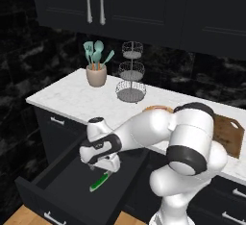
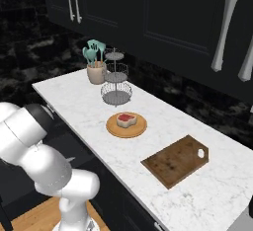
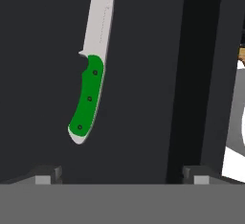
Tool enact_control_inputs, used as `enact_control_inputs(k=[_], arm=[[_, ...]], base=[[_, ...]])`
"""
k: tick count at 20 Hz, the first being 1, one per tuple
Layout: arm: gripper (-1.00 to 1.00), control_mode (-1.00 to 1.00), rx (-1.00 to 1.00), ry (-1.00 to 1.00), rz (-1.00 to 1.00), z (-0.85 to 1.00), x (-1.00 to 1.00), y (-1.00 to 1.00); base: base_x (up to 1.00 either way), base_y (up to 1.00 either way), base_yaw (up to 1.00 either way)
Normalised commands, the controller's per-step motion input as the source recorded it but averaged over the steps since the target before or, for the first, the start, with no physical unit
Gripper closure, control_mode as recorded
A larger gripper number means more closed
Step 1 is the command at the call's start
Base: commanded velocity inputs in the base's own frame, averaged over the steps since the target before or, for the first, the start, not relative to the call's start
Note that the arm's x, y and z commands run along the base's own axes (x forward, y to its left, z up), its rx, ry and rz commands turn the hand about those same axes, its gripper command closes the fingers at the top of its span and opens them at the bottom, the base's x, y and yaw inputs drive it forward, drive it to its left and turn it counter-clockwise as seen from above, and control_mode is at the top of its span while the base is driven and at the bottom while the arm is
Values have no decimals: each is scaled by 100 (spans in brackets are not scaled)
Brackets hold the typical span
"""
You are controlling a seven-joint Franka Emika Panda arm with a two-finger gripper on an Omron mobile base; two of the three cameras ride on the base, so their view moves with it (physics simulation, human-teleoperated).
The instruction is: Pick up the knife from the drawer and place it on the cutting board. Then place the meat from the plate to the cutting board.
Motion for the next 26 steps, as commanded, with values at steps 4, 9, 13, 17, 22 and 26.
enact_control_inputs(k=[4,9,13,17,22,26], arm=[[-100,-100,0,0,0,-23,13,24],[-100,-100,0,0,0,-31,10,4],[-100,-100,0,0,0,-38,3,1],[-100,-100,0,0,0,-34,5,4],[-100,-100,0,0,0,-30,8,6],[-100,-100,0,0,0,-23,22,15]], base=[[0,0,0],[0,0,0],[0,0,0],[0,0,0],[0,0,0],[0,0,0]])
